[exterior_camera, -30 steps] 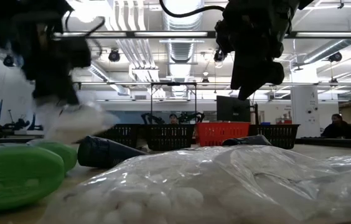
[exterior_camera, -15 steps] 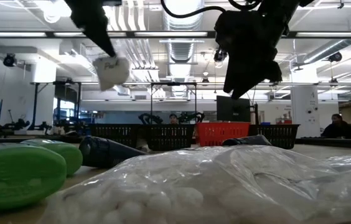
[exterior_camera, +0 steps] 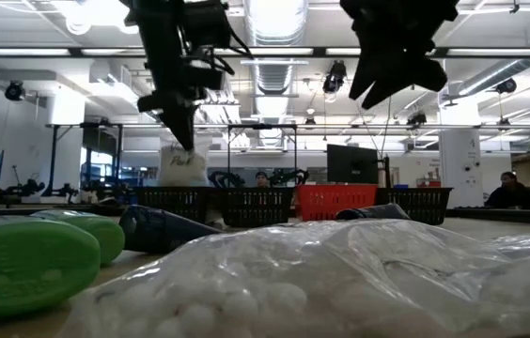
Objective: Pick & Place Travel size toiletries
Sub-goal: Put the cotton pack into the left black bin
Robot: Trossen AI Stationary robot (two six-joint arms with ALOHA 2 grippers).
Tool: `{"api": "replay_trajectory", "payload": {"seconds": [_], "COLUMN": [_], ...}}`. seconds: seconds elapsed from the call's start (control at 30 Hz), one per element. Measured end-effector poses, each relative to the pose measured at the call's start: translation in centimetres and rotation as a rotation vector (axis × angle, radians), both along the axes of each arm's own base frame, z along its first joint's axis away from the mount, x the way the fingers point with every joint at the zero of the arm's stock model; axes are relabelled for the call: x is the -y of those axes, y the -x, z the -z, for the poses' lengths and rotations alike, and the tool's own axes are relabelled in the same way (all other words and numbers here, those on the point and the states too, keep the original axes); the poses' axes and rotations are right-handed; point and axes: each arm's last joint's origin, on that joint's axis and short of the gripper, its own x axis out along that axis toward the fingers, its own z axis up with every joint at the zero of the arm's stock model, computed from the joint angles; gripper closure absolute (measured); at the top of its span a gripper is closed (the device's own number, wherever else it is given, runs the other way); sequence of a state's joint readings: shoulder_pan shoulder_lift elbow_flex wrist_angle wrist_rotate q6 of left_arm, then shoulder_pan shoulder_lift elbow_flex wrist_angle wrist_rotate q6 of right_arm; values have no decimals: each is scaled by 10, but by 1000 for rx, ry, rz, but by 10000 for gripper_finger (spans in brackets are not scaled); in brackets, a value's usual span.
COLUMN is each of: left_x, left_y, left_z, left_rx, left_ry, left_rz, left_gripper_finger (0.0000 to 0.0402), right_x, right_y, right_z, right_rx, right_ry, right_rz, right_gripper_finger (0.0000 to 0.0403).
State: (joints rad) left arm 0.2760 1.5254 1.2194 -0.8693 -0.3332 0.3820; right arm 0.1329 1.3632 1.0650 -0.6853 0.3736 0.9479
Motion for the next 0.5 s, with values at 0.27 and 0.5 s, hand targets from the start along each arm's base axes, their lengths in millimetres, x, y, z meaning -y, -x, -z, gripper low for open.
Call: {"api": "replay_trajectory", "payload": {"seconds": [0.27,0.5], "left_x": [-6,-10], "left_y": [-15,-20], "left_z": [19,7], "left_rx": [-31,28], "left_ry": [-1,-5], "left_rz": [16,-19], "left_gripper_finger": [400,400], "right_x": [3,4], "right_y": [18,23], "right_z": [6,23], "right_rx": [4,-10], "right_ry": [-4,-31], "right_rz": [48,90], "right_gripper_finger": [261,241]}}
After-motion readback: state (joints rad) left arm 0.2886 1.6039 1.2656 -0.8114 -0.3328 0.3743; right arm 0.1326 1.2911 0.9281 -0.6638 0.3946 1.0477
